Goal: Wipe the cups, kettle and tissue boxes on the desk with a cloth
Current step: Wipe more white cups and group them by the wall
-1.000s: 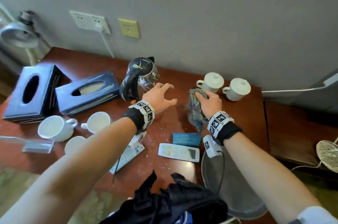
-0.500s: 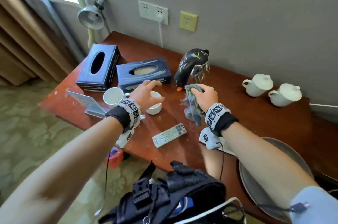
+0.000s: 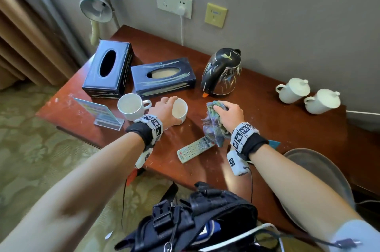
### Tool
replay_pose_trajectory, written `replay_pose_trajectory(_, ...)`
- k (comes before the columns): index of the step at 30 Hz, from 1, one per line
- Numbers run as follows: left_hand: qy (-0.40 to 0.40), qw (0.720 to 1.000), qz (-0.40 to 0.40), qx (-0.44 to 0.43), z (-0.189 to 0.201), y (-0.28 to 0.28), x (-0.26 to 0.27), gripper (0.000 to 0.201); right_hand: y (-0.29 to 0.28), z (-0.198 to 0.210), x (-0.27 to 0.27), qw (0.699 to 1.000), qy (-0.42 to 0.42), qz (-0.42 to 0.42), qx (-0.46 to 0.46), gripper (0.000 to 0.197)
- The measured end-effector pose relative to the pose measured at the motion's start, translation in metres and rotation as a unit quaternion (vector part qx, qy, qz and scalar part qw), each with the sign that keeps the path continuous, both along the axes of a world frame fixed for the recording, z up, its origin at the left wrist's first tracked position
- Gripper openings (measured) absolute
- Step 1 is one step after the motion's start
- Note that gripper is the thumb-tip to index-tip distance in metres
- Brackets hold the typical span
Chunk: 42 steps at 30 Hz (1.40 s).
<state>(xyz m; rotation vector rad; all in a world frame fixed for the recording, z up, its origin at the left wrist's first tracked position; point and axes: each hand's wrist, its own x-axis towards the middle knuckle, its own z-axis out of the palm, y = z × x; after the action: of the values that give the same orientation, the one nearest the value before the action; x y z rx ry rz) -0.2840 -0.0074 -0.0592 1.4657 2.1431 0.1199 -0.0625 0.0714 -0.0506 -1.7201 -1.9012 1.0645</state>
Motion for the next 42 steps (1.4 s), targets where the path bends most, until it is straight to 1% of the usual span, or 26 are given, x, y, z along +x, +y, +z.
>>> replay_pose_trajectory(7,0.064,0.995,-0.001,-0.072,-0.003,0.025,0.022,0.092,0.007,0.0,0.027,1.0,-0.021,-0.017,0.001,0.03)
replay_pose_trajectory(10,0.056,0.996,0.017,-0.074,-0.002,0.031,0.023,0.087,0.015,0.005,0.035,1.0,-0.009,-0.021,0.006,0.03)
replay_pose_trajectory(14,0.002,0.998,0.017,-0.053,0.005,0.036,0.036,0.086,0.027,0.01,0.046,1.0,0.004,-0.021,0.015,0.029)
replay_pose_trajectory(17,-0.074,0.997,0.006,-0.007,0.014,0.044,0.055,0.086,0.032,0.015,0.055,0.999,0.03,-0.025,0.026,0.027)
replay_pose_trajectory(20,-0.158,0.986,-0.004,0.046,0.027,0.055,0.076,0.085,0.036,0.021,0.067,0.996,0.067,-0.039,0.036,0.028)
replay_pose_trajectory(23,-0.212,0.974,-0.024,0.076,0.044,0.065,0.098,0.085,0.038,0.026,0.078,0.989,0.134,-0.045,0.038,0.026)
replay_pose_trajectory(25,-0.228,0.969,-0.04,0.09,0.052,0.072,0.114,0.085,0.039,0.028,0.083,0.981,0.189,-0.045,0.032,0.022)
replay_pose_trajectory(28,-0.225,0.966,-0.061,0.111,0.061,0.081,0.137,0.083,0.045,0.033,0.095,0.963,0.264,-0.055,0.003,0.017)
replay_pose_trajectory(30,-0.217,0.968,-0.065,0.112,0.065,0.089,0.152,0.082,0.047,0.036,0.105,0.961,0.273,-0.054,0.007,0.02)
replay_pose_trajectory(33,-0.226,0.967,-0.042,0.105,0.07,0.102,0.171,0.081,0.04,0.036,0.12,0.96,0.267,-0.042,0.074,0.022)
replay_pose_trajectory(35,-0.239,0.964,-0.023,0.111,0.07,0.109,0.181,0.079,0.033,0.035,0.13,0.954,0.273,-0.009,0.126,0.026)
replay_pose_trajectory(36,-0.239,0.964,-0.019,0.115,0.07,0.112,0.187,0.079,0.031,0.035,0.136,0.951,0.277,0.004,0.135,0.027)
replay_pose_trajectory(38,-0.221,0.967,-0.025,0.125,0.071,0.112,0.2,0.079,0.038,0.037,0.146,0.952,0.285,-0.004,0.108,0.026)
replay_pose_trajectory(40,-0.195,0.97,-0.048,0.138,0.07,0.11,0.21,0.081,0.054,0.034,0.153,0.956,0.282,-0.057,0.056,0.018)
replay_pose_trajectory(42,-0.172,0.969,-0.088,0.151,0.072,0.109,0.219,0.082,0.072,0.03,0.161,0.948,0.296,-0.119,-0.007,0.021)
